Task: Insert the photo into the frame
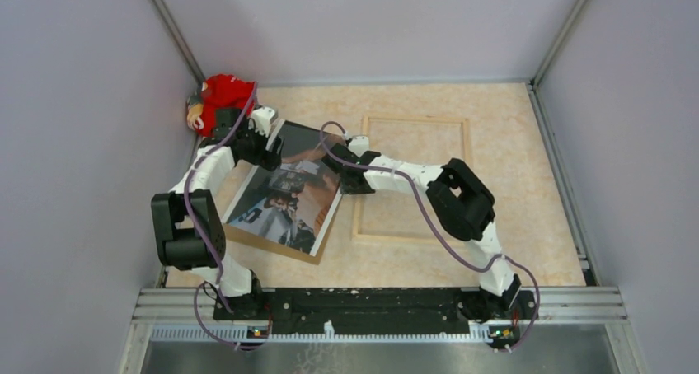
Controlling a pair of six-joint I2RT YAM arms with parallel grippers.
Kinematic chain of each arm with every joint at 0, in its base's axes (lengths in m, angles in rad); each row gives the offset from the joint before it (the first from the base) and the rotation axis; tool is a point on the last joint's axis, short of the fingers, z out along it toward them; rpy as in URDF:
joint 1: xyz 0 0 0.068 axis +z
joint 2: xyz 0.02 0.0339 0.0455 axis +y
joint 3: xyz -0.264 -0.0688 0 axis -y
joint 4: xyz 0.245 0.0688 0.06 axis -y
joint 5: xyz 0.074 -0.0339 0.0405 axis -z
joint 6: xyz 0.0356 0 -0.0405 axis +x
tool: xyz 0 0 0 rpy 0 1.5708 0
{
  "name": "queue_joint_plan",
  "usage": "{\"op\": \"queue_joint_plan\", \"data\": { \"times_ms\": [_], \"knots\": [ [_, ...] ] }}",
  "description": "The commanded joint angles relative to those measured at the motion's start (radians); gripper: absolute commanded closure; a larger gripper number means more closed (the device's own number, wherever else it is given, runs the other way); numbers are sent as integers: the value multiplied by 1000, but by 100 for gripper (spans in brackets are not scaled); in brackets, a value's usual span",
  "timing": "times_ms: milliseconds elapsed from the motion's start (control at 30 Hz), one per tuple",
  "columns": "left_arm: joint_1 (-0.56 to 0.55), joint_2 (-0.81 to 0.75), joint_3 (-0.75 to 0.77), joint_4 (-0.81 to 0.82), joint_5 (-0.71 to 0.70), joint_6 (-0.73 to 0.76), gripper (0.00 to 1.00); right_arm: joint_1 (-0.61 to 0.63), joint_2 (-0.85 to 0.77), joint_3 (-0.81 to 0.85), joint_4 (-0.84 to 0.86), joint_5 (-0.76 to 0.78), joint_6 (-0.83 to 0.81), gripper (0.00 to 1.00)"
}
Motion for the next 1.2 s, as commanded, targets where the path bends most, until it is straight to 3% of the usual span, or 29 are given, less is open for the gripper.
{"op": "queue_joint_plan", "data": {
  "times_ms": [0, 167, 500, 767, 900, 1167],
  "knots": [
    [36, -22, -20, 38, -35, 32, 1, -6, -90, -102, 18, 42, 32, 54],
    [46, 8, -62, 39, -52, 82, 1, -49, -210, -266, 87, 43, 66, 66],
    [46, -9, -108, 56, -57, 83, 2, -78, -269, -373, 124, 41, 93, 66],
    [47, 1, -71, 36, -39, 63, 2, -74, -209, -291, 122, -4, 125, 67],
    [47, -10, -58, 27, -23, 61, 2, -75, -186, -254, 85, 24, 209, 72],
    [47, -23, -51, 17, -22, 68, 2, -75, -163, -239, 64, 55, 234, 72]
  ]
}}
